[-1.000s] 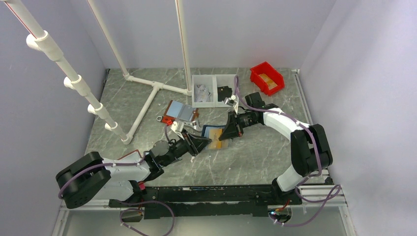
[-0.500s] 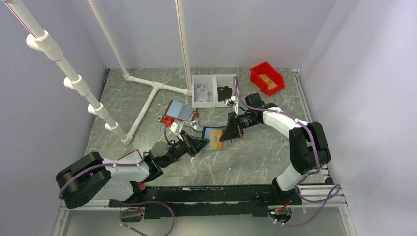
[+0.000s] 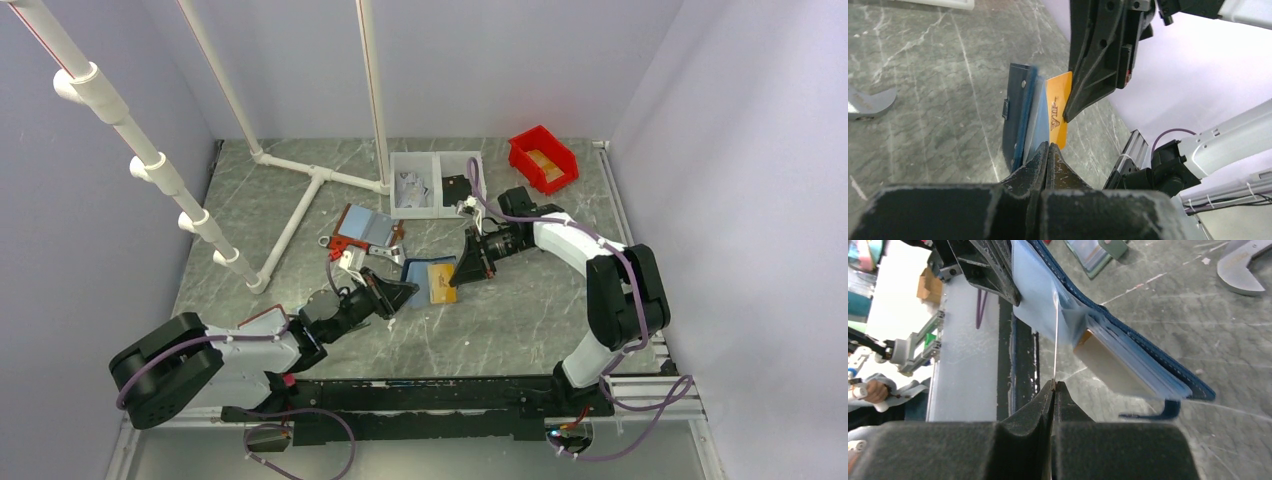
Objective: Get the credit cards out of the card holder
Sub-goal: Remove the credit card from the card holder.
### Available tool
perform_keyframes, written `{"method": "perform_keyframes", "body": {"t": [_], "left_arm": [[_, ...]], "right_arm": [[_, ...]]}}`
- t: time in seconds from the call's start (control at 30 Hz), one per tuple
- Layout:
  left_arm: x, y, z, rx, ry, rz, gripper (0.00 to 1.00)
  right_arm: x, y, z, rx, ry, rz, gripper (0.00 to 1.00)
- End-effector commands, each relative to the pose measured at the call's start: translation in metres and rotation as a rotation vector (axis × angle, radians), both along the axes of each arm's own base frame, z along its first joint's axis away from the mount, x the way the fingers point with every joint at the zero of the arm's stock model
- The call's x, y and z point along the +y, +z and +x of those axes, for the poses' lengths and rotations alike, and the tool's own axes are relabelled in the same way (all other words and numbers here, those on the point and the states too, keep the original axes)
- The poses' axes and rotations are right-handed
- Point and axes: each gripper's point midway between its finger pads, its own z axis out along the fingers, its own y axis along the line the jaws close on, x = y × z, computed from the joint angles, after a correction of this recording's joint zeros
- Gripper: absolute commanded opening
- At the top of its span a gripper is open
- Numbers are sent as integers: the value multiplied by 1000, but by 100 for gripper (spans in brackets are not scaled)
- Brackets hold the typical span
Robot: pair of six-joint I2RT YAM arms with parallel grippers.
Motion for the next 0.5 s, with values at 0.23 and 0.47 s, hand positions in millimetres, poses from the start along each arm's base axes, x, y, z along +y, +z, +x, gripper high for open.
{"method": "perform_keyframes", "body": {"t": [0.23,0.47], "left_arm": [[16,-21,9,130,81,-6,0],[24,-41,9,199,103,19,0]], "right_arm": [[-9,-3,15,-140,20,-57,0],[-12,-6,16,-157,34,-86,0]]}}
